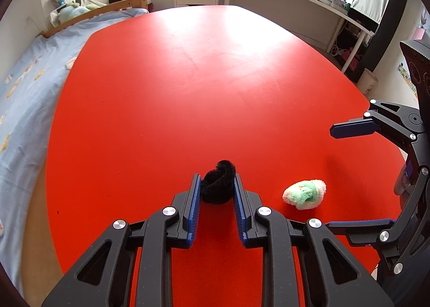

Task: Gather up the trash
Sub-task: 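Grasp the black pompom with the left tool while the right tool grasps the sock ball, then carry pompom and sock ball over the pink wastebasket and open both tools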

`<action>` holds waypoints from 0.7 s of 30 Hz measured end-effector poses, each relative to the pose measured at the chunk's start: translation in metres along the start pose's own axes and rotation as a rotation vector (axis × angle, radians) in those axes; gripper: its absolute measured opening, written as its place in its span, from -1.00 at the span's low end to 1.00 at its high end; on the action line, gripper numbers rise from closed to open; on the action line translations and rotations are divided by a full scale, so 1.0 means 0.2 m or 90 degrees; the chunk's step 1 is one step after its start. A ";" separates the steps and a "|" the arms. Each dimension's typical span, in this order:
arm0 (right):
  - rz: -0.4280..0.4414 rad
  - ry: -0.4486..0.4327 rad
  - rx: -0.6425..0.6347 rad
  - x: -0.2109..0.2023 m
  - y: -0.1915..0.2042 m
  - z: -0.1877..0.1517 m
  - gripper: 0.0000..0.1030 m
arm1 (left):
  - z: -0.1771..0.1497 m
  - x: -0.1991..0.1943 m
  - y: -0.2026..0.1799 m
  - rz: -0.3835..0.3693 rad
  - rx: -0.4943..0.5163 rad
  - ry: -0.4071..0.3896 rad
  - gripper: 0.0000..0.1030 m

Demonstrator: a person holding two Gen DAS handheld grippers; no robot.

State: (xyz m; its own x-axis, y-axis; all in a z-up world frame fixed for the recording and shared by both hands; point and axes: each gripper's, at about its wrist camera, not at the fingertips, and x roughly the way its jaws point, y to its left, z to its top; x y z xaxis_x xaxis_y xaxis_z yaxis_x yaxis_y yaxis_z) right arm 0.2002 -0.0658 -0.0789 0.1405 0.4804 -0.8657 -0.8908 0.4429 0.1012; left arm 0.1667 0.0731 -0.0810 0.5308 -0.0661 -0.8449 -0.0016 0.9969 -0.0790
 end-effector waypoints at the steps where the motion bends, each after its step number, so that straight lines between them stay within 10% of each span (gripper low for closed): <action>1: 0.001 0.001 -0.003 0.01 0.00 0.00 0.80 | 0.00 0.00 0.00 -0.001 -0.001 0.000 -0.58; 21: -0.014 -0.012 -0.010 0.02 -0.01 0.02 -0.60 | -0.02 -0.01 0.02 -0.006 -0.010 -0.002 -0.59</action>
State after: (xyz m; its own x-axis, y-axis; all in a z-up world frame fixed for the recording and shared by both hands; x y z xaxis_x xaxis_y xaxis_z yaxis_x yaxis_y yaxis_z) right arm 0.2030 -0.0624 -0.0804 0.1688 0.4847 -0.8583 -0.8941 0.4419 0.0737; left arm 0.1617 0.0767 -0.0817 0.5341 -0.0757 -0.8420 -0.0091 0.9954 -0.0952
